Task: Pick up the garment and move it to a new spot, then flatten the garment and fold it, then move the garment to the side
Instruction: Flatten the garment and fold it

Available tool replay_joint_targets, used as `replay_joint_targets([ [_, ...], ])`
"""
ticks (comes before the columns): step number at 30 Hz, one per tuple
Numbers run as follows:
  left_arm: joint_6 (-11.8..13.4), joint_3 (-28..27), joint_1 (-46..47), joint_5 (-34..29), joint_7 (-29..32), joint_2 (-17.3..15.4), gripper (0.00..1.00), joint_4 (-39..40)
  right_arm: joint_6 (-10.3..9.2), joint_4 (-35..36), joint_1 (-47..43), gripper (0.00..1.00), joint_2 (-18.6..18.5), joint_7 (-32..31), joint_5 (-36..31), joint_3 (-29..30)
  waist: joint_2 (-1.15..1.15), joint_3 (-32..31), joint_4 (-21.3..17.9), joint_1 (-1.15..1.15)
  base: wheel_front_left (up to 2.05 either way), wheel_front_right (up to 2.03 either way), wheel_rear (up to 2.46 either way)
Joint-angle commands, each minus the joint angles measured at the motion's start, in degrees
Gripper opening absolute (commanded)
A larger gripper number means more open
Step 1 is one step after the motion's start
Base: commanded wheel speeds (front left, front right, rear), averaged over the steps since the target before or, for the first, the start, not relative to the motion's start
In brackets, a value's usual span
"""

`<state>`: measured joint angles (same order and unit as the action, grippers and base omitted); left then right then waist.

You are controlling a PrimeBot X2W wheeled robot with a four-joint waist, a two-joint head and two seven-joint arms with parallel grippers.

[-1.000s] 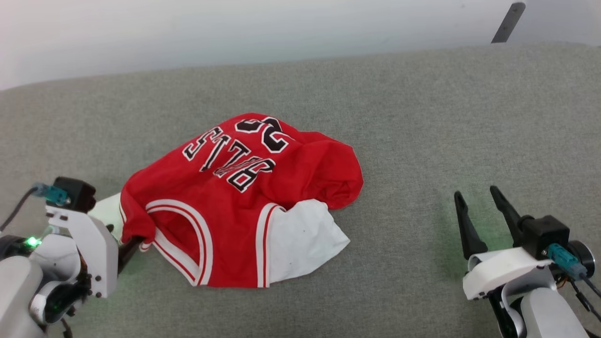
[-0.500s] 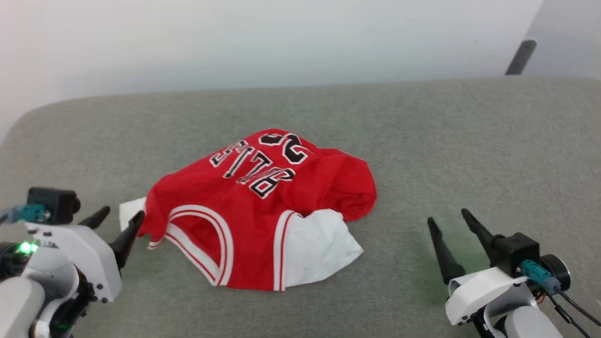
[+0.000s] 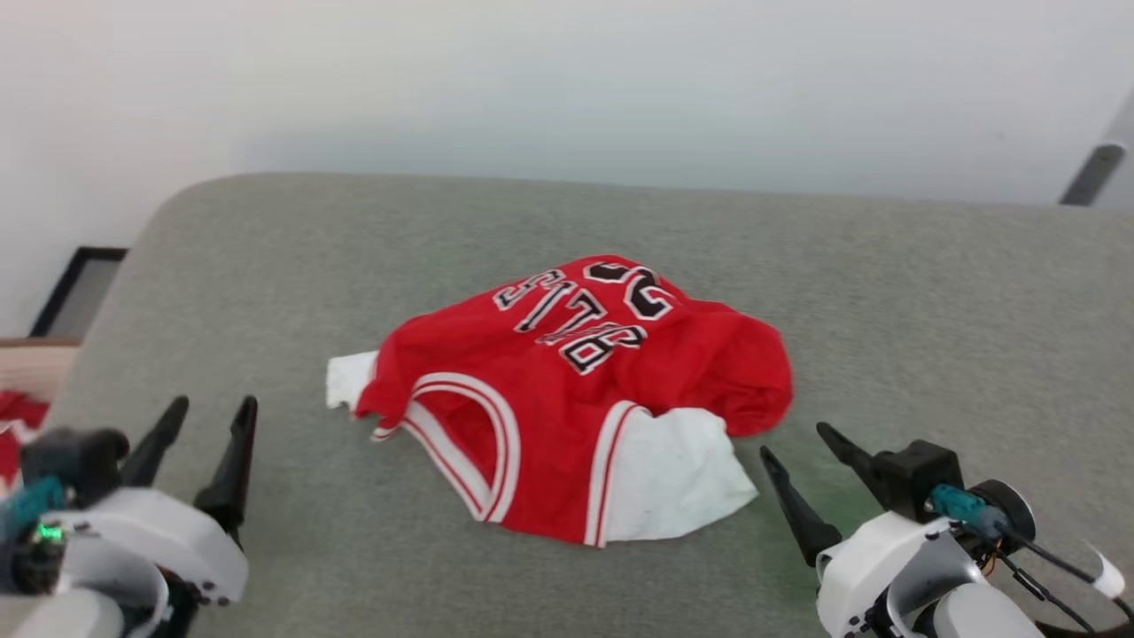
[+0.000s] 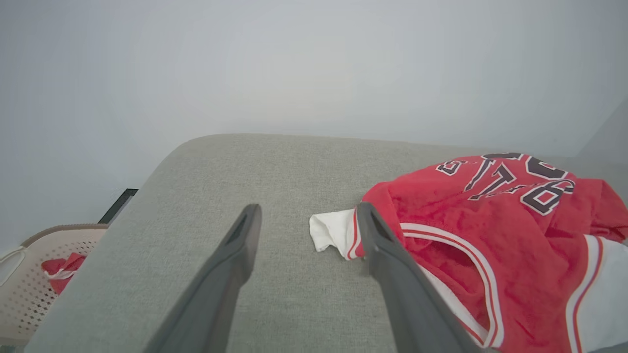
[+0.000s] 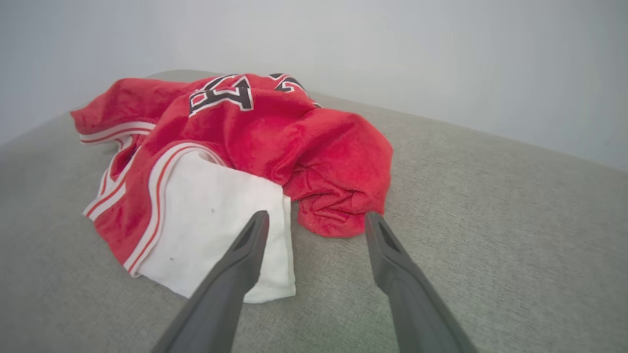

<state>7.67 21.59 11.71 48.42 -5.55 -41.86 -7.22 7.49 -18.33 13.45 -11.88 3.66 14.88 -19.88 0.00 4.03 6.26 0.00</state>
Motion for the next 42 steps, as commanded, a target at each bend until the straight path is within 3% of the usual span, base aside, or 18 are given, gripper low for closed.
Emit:
replay_joint_targets([
  [1, 0.5, -0.6, -1.4, 0.1, -2.4, 1.2, 1.00, -0.6, 0.00, 0.0, 0.7, 1.00, -0.7, -2.1, 1.5, -1.2, 0.00, -0.4, 2.8, 0.00, 0.00, 0.00, 0.00],
  [9, 0.6, -2.5, -3.9, -0.3, -8.7, 5.9, 1.00, -2.5, 0.00, -1.6, 2.6, 1.00, -3.4, -13.0, 5.8, -3.3, 0.00, 0.1, 7.3, 0.00, 0.00, 0.00, 0.00],
  [20, -1.7, -5.2, -5.0, -3.3, -9.6, 12.0, 1.00, -4.8, 0.00, -6.4, 4.5, 1.00, -4.1, -25.1, 6.8, -5.8, 0.00, 0.7, 11.2, 0.00, 0.00, 0.00, 0.00],
  [21, -2.1, -5.6, -5.2, -3.8, -9.6, 12.5, 1.00, -5.0, 0.00, -7.0, 4.7, 0.81, -3.8, -26.3, 7.1, -5.9, 0.00, 0.7, 11.4, 0.00, 0.00, 0.00, 0.00],
  [23, -2.7, -6.4, -5.4, -4.6, -9.6, 13.5, 1.00, -5.3, 0.01, -7.9, 4.7, 0.00, -4.0, -27.8, 6.5, -6.9, 0.00, 0.8, 11.8, 0.00, 0.00, 0.00, 0.00],
  [33, -5.0, -11.7, -7.2, -7.8, -9.6, 16.7, 1.00, -6.0, -0.03, -6.6, 8.3, 0.00, -7.4, -30.1, 8.6, -7.1, 0.00, 1.4, 10.5, 0.00, 0.00, 0.00, 0.00],
  [42, -6.5, -14.2, -7.4, -10.0, -9.6, 17.7, 1.00, -5.9, -0.03, -2.6, 10.8, 0.00, -14.2, -34.2, 10.4, -2.8, 0.00, 2.6, 6.8, 0.00, 0.00, 0.00, 0.00],
])
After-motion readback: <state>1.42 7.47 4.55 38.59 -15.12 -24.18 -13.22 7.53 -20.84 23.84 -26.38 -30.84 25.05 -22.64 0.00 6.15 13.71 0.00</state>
